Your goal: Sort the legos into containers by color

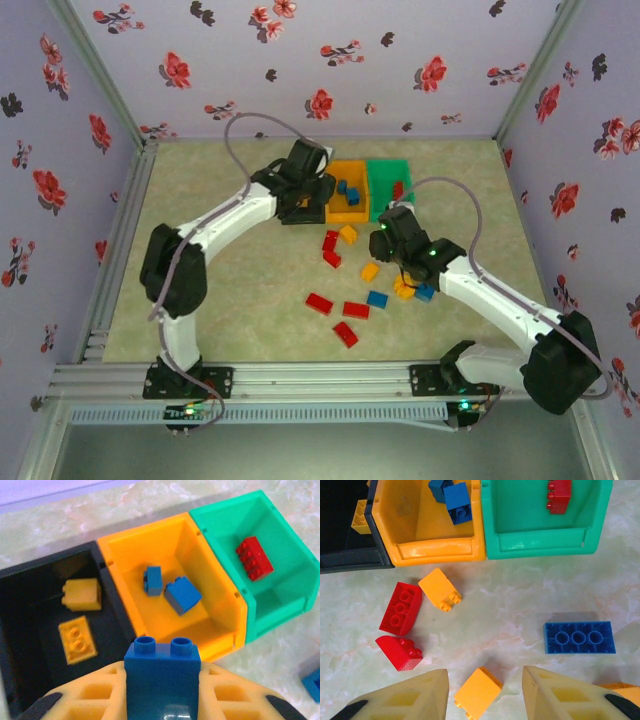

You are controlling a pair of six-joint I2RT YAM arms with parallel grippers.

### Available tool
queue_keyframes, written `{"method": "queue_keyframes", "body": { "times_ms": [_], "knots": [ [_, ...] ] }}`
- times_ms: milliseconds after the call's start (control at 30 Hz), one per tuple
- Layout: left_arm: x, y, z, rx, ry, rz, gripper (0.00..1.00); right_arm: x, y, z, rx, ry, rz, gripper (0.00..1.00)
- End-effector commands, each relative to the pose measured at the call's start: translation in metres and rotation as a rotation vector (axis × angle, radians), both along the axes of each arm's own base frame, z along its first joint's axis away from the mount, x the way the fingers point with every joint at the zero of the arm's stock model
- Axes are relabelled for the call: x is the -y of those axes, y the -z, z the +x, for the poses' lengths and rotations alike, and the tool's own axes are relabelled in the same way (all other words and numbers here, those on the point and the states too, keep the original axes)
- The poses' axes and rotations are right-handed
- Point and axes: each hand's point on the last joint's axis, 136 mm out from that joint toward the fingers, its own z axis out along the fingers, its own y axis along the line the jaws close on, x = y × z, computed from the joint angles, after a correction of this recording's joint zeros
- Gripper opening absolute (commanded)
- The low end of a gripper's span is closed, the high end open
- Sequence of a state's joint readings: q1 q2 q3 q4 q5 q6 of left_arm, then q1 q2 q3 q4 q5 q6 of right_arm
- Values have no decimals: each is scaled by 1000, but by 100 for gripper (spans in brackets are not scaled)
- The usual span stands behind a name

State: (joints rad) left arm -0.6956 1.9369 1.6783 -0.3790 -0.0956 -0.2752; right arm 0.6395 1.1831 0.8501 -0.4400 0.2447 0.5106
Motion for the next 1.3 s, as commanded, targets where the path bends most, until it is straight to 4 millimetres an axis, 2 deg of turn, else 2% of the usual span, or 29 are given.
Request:
{"method": "queue_keyframes", "body": {
  "times_ms": [0,167,200,233,267,300,433,533,767,900,1067,1267],
  "knots": [
    [30,-14,28,86,8,-78,19,8,-6,-1,14,37,-10,43],
    [55,11,59,67,20,-37,20,7,-6,-2,8,31,-11,43],
    [57,16,63,61,19,-28,23,7,-6,-3,6,33,-10,43],
    [60,19,67,62,20,-23,37,7,-6,-3,8,30,-9,43],
    [62,19,71,66,17,-25,56,7,-6,-3,6,29,-11,44],
    [63,19,73,67,19,-23,61,6,-6,-3,8,29,-11,44],
    [62,1,75,95,16,-28,65,6,-5,-2,6,27,-18,44],
    [55,-14,69,115,12,-28,65,3,-3,-2,3,22,-17,43],
    [25,-41,40,130,-8,-28,66,-8,4,0,-6,-12,-14,44],
    [2,-46,16,117,-46,-23,65,-35,3,-2,17,-130,30,45],
    [-40,-33,-25,97,-106,-36,65,-65,11,-6,32,-247,22,46],
    [-87,-18,-73,86,-146,-13,66,-103,42,-8,-1,-360,0,46]
  ]
}}
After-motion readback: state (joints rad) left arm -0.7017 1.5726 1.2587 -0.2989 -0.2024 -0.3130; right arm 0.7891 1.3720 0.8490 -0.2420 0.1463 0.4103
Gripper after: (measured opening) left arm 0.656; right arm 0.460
